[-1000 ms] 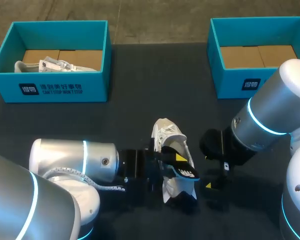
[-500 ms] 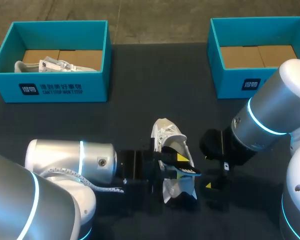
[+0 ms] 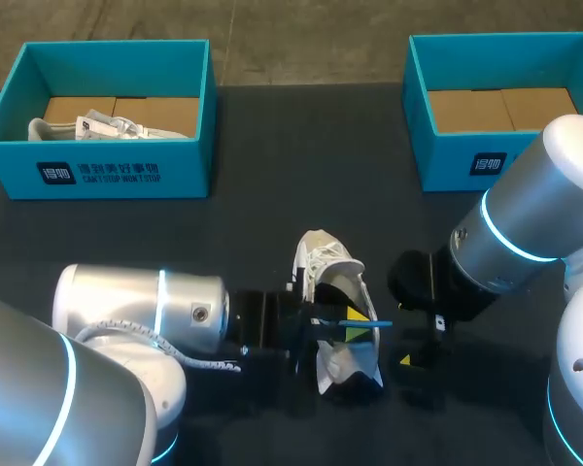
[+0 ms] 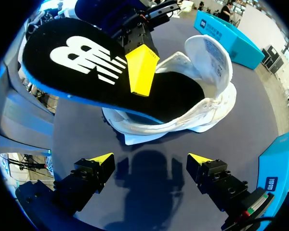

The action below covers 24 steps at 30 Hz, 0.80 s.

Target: Take the shoe out of the shoebox, open the shoe tongue, remove and reinsert the insole, then place the shoe into the shoebox

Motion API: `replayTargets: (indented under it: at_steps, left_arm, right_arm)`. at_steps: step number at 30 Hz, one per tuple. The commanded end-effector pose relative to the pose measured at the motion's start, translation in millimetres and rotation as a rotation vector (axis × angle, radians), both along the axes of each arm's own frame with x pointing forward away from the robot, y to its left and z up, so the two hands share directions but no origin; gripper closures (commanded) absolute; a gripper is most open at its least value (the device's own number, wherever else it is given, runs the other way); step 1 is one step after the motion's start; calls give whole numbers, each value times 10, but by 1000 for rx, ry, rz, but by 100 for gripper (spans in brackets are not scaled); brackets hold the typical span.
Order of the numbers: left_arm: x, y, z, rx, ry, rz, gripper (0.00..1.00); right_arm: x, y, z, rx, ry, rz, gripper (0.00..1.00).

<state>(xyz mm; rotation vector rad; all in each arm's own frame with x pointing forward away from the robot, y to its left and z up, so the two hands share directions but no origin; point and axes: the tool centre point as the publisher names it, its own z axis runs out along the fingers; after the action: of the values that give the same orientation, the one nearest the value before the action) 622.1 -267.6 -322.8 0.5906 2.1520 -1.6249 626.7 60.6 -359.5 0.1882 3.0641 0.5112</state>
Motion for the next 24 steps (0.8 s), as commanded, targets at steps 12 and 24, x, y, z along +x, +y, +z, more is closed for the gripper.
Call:
replayTargets:
  at_steps: [12,24]
  left_arm:
    - [182,87,-145,31,-53,-11,100]
    - [259,147,-242,97,-105,-21,100]
  right_arm:
    - [-9,14,-13,-3,-2,-3,0]
    - [-9,14,-13,-3,-2,-3,0]
